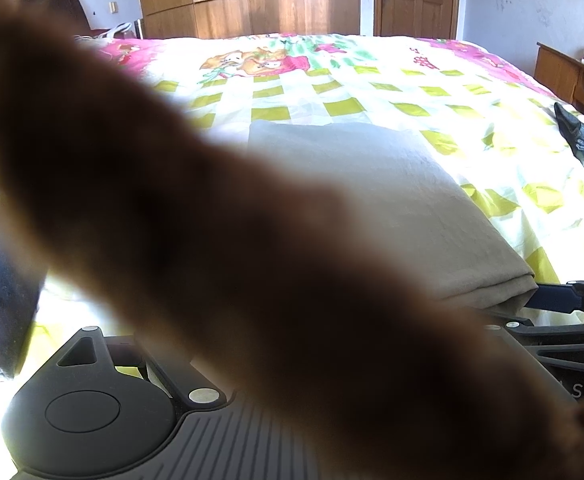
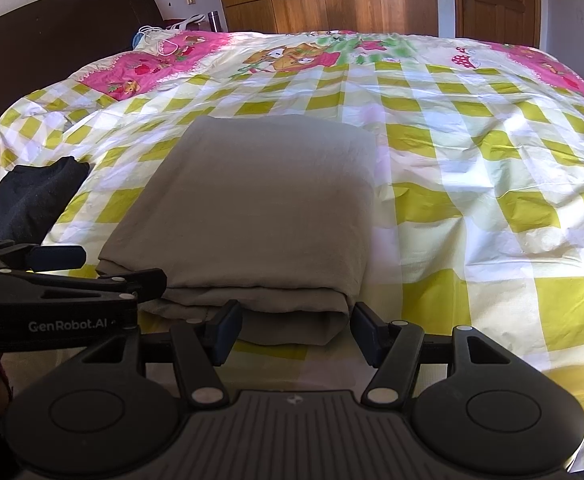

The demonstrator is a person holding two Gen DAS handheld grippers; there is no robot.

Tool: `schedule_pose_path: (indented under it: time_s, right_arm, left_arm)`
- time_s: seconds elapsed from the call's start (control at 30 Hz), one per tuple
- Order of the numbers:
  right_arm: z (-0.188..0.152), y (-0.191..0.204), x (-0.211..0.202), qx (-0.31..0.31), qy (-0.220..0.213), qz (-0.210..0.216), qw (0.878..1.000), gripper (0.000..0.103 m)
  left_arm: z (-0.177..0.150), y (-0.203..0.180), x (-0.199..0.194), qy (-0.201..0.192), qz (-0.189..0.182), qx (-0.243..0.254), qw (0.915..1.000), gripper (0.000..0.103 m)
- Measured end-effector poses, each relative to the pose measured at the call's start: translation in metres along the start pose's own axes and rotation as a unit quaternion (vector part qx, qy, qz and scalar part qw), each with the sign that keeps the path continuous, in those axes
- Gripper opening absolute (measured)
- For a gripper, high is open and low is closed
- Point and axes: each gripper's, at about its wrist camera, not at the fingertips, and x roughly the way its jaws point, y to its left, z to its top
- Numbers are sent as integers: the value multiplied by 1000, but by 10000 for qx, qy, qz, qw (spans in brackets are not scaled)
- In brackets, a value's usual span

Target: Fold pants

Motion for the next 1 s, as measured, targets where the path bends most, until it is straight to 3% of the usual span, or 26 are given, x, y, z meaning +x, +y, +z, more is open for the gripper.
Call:
schedule_pose_path:
  time_s: [1.0]
  right_arm:
    - [-1, 0, 0, 10, 5, -6, 10000, 73]
  left_arm:
    - [1, 1, 0, -20, -4, -66, 10000, 89]
